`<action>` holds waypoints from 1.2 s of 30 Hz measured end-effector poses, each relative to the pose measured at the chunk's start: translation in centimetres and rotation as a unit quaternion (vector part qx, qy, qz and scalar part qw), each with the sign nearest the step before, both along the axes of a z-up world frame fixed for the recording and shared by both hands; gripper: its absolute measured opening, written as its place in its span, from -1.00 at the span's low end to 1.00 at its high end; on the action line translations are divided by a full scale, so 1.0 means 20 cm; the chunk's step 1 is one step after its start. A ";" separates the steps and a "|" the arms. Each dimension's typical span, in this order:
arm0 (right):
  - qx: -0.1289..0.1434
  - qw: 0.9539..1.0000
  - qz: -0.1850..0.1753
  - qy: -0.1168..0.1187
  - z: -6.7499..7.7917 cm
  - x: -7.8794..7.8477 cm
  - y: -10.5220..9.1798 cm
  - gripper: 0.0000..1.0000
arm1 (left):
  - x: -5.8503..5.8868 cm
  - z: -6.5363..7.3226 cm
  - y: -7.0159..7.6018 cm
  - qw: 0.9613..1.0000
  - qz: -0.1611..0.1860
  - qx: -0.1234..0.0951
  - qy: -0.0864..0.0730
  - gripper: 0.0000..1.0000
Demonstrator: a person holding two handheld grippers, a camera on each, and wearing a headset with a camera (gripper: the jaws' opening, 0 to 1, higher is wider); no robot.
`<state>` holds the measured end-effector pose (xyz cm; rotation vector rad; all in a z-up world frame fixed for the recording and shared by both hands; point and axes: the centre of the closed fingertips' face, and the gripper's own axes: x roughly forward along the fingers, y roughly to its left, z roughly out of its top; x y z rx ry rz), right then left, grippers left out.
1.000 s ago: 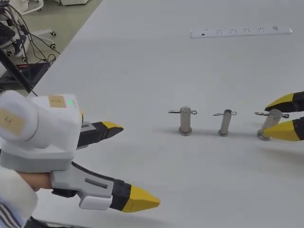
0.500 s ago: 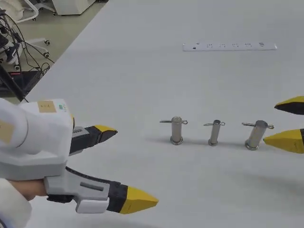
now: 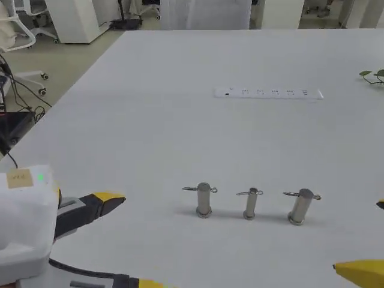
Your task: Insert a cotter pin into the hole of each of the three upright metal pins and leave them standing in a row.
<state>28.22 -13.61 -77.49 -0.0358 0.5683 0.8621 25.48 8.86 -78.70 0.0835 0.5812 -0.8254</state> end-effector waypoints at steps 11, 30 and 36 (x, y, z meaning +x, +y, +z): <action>0.026 0.998 -0.058 0.010 0.05 -0.07 -0.01 1.00 | -0.03 -0.01 -0.07 1.000 -0.014 -0.013 0.021 0.99; -0.005 0.996 -0.074 0.051 -0.11 -0.19 -0.05 1.00 | -0.07 -0.06 0.03 0.999 0.027 0.014 0.038 0.99; -0.009 0.996 -0.076 0.053 -0.10 -0.18 -0.05 1.00 | -0.06 -0.06 0.04 0.998 0.039 0.001 0.046 0.99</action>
